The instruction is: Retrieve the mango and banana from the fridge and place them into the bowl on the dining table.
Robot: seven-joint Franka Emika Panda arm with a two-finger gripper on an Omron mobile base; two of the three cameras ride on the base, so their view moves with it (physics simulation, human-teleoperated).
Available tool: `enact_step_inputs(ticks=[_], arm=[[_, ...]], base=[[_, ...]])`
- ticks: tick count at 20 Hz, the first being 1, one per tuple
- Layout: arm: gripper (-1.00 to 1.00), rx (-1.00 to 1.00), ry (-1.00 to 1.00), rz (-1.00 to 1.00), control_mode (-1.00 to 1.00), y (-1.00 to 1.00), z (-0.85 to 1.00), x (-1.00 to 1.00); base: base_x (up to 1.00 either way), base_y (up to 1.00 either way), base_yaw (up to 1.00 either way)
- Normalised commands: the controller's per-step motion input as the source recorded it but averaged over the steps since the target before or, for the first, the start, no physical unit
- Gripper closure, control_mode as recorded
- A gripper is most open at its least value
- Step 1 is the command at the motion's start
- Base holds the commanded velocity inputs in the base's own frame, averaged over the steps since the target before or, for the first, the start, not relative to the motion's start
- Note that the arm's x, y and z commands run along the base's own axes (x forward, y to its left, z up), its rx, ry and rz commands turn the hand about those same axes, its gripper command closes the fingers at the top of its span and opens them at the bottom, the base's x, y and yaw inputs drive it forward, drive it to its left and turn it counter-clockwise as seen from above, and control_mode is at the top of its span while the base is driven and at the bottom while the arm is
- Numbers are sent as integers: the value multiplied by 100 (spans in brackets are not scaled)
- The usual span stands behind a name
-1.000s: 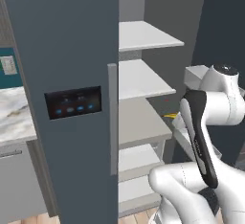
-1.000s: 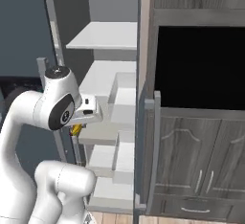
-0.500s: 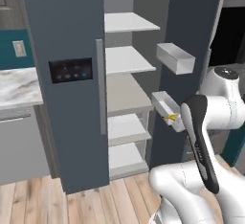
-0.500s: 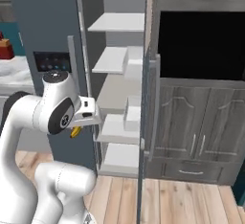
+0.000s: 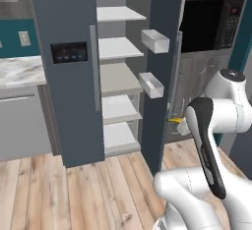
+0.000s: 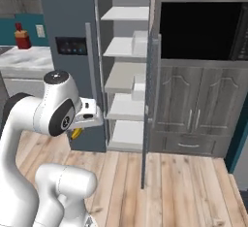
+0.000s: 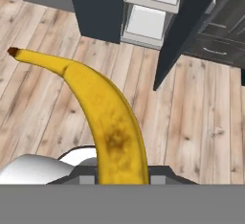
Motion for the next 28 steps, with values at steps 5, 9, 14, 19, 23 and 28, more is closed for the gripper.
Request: enact_step_inputs(ticks=[5, 9, 14, 19, 23, 28], arm=[[100, 0, 0, 0, 100, 0, 0, 0], [100, 0, 0, 0, 100, 0, 0, 0], [100, 0, 0, 0, 100, 0, 0, 0], [100, 0, 0, 0, 100, 0, 0, 0], [100, 0, 0, 0, 100, 0, 0, 0], [100, 0, 0, 0, 100, 0, 0, 0]], base=[[-100, 12, 0], [-100, 19, 0], [-100, 19, 0], [-100, 23, 0], [-100, 38, 0], [-100, 50, 0]])
